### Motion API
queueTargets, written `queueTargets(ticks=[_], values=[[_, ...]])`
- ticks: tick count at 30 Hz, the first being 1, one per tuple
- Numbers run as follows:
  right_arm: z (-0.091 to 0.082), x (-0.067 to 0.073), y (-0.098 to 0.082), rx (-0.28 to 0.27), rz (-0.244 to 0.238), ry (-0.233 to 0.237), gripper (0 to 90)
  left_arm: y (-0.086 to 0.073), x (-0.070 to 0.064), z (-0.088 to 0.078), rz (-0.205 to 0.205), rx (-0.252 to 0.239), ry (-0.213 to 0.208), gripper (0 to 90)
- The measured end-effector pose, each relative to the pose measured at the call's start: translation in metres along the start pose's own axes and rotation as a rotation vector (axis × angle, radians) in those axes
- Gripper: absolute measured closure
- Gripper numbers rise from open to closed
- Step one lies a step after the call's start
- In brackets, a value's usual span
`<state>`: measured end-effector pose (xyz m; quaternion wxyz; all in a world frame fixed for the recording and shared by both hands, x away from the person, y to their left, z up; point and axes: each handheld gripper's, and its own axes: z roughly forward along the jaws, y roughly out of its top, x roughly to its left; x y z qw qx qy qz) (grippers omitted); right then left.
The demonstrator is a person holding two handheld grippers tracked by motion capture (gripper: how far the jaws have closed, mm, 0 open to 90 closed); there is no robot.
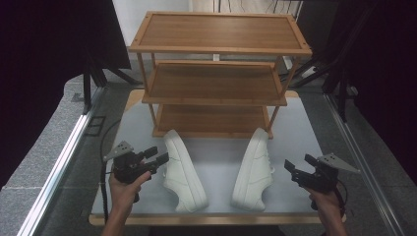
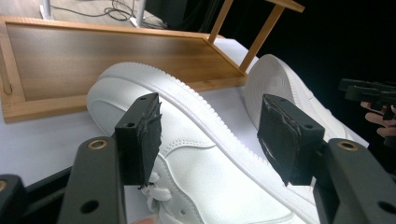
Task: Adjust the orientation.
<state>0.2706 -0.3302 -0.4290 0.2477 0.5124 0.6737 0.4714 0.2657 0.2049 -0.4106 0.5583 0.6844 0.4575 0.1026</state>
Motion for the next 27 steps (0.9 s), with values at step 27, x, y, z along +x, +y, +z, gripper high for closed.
queueTargets(ticks=[27], values=[[0.03, 0.02, -0.005, 0.09, -0.075, 0.117, 21.5, -0.018, -0.002, -0.025, 0.02, 0.023, 0.084, 51.3]])
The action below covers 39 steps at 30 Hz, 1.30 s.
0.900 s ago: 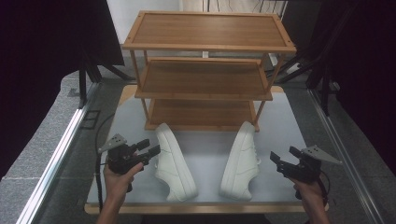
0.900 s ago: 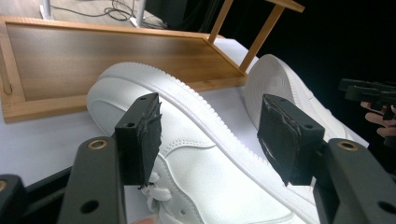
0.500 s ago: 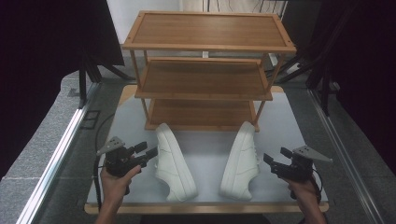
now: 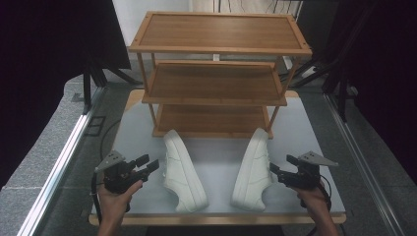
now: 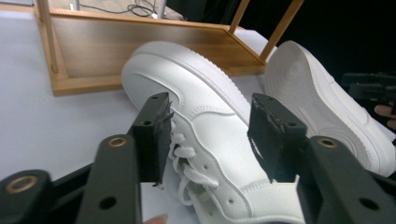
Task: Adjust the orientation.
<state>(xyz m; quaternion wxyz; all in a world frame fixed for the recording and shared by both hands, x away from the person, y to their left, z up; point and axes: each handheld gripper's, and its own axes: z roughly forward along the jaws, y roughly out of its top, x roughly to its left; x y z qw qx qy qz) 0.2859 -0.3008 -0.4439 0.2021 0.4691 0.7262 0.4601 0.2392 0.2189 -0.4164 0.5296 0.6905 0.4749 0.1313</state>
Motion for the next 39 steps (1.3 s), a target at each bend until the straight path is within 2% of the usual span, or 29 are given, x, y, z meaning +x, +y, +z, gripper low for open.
queueTargets(ticks=[6, 8, 13, 16, 20, 22, 27, 29, 34, 39], values=[[-0.002, -0.001, 0.002, -0.018, 0.023, 0.004, 23.2, -0.008, -0.001, 0.009, -0.019, 0.013, 0.003, 56.2], [0.0, 0.001, 0.002, -0.012, 0.011, 0.007, 23.2, -0.009, -0.002, 0.01, -0.017, 0.014, 0.014, 59.6], [0.001, 0.004, 0.001, -0.001, 0.008, 0.011, 23.2, -0.009, -0.004, 0.006, -0.016, 0.023, 0.023, 71.1], [0.001, 0.004, 0.002, 0.0, 0.012, 0.01, 23.7, -0.009, -0.004, 0.003, -0.043, 0.034, 0.026, 73.2], [0.004, 0.005, 0.002, 0.002, 0.013, 0.007, 24.0, -0.017, -0.009, -0.001, -0.032, 0.05, 0.048, 77.1], [0.004, 0.004, 0.002, 0.001, 0.02, 0.007, 24.1, -0.026, -0.01, -0.002, -0.039, 0.071, 0.037, 81.1], [0.001, 0.003, 0.001, -0.005, 0.021, 0.0, 24.4, -0.055, -0.018, 0.002, -0.041, 0.176, -0.009, 85.6], [0.0, 0.003, 0.002, -0.015, 0.026, 0.0, 24.7, -0.063, -0.021, 0.002, -0.045, 0.194, -0.023, 86.8], [-0.005, 0.003, 0.005, -0.064, 0.067, 0.004, 26.7, -0.07, -0.029, 0.006, -0.038, 0.221, -0.047, 88.4], [-0.007, 0.002, 0.006, -0.074, 0.08, -0.005, 27.0, -0.072, -0.038, 0.018, -0.03, 0.245, -0.069, 87.6]])
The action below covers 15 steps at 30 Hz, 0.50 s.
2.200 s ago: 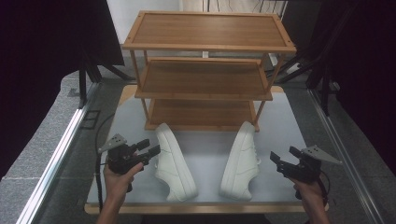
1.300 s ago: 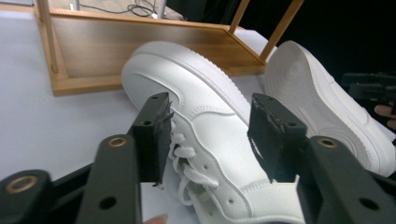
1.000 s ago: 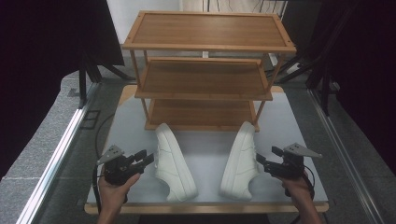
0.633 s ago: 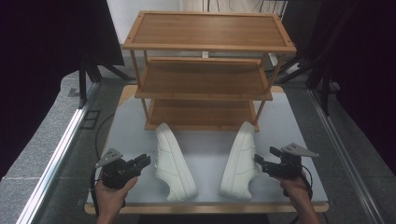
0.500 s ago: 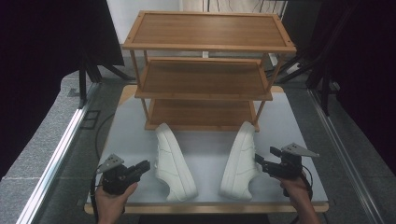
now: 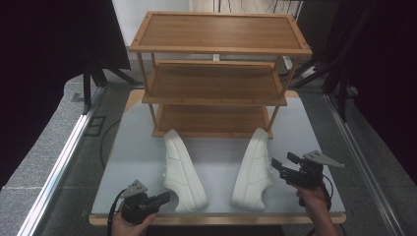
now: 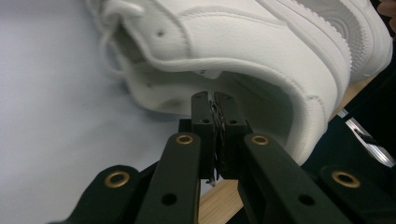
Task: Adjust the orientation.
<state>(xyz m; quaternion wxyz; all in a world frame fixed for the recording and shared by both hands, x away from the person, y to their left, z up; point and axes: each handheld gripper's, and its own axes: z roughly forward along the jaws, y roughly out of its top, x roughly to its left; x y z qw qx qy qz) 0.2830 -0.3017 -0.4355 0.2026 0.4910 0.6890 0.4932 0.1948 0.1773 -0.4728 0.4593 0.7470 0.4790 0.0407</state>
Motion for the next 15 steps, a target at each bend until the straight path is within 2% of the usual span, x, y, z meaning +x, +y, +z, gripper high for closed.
queueTargets(ticks=[3, 5, 8, 11, 15], values=[[-0.001, -0.001, 0.0, -0.005, 0.003, -0.007, 27.9, 0.005, -0.004, 0.005, 0.013, 0.0, -0.01, 87.5], [-0.004, -0.002, 0.0, -0.038, 0.01, -0.04, 30.0, 0.008, -0.005, 0.007, 0.019, 0.002, -0.013, 87.5], [-0.006, -0.004, 0.002, -0.068, 0.025, -0.059, 30.0, 0.011, -0.006, 0.009, 0.026, 0.01, -0.013, 87.2], [-0.007, -0.005, 0.002, -0.074, 0.03, -0.074, 29.6, 0.013, -0.006, 0.01, 0.032, 0.012, -0.01, 87.2], [-0.008, -0.005, 0.003, -0.076, 0.034, -0.072, 29.5, 0.018, -0.007, 0.013, 0.042, 0.022, -0.005, 87.0]])
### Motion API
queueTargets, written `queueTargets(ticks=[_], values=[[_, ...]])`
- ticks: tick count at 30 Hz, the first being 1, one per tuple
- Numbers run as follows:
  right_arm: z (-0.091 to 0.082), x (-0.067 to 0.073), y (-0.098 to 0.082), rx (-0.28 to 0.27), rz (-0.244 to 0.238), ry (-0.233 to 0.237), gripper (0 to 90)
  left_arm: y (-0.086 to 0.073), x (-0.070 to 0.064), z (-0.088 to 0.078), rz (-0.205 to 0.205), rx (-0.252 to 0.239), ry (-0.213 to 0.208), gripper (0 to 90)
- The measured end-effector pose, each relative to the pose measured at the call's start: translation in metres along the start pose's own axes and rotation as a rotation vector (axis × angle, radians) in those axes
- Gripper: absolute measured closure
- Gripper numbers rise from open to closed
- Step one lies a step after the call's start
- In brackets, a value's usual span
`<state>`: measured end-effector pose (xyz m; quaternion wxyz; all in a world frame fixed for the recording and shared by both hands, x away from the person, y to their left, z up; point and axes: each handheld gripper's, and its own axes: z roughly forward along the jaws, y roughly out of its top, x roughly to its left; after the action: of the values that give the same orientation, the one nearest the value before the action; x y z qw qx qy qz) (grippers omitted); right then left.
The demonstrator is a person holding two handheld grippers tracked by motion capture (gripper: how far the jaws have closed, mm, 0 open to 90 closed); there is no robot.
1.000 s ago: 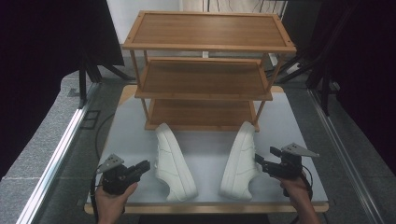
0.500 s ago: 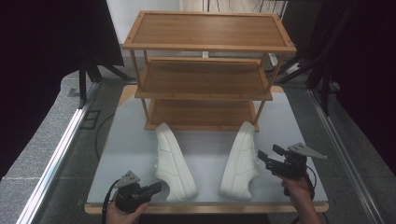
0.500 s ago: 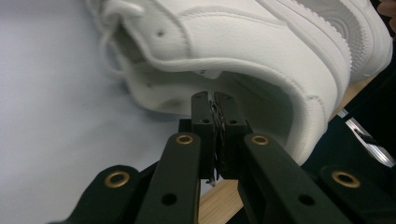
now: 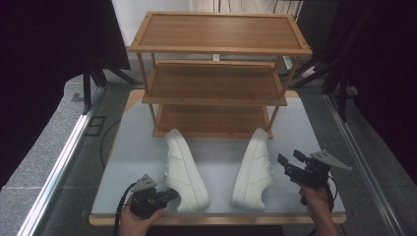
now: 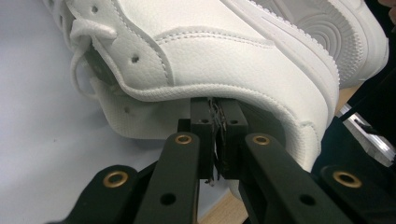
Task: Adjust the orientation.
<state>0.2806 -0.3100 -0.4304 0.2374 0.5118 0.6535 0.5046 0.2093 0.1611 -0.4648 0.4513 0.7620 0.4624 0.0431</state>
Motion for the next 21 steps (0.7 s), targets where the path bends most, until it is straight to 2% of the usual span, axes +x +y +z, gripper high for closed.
queueTargets(ticks=[8, 13, 19, 21], values=[[-0.001, 0.0, 0.0, -0.005, -0.005, -0.017, 29.6, 0.01, -0.004, 0.013, 0.017, 0.002, -0.005, 85.6], [-0.004, -0.003, 0.001, -0.016, 0.002, -0.03, 29.6, 0.02, -0.01, 0.021, 0.052, -0.009, 0.008, 84.7], [-0.006, -0.007, 0.002, -0.022, 0.019, -0.046, 29.7, 0.038, -0.014, 0.041, 0.057, -0.01, -0.01, 85.2], [-0.007, -0.009, 0.002, -0.023, 0.023, -0.049, 29.7, 0.046, -0.017, 0.048, 0.071, -0.014, -0.002, 85.4]])
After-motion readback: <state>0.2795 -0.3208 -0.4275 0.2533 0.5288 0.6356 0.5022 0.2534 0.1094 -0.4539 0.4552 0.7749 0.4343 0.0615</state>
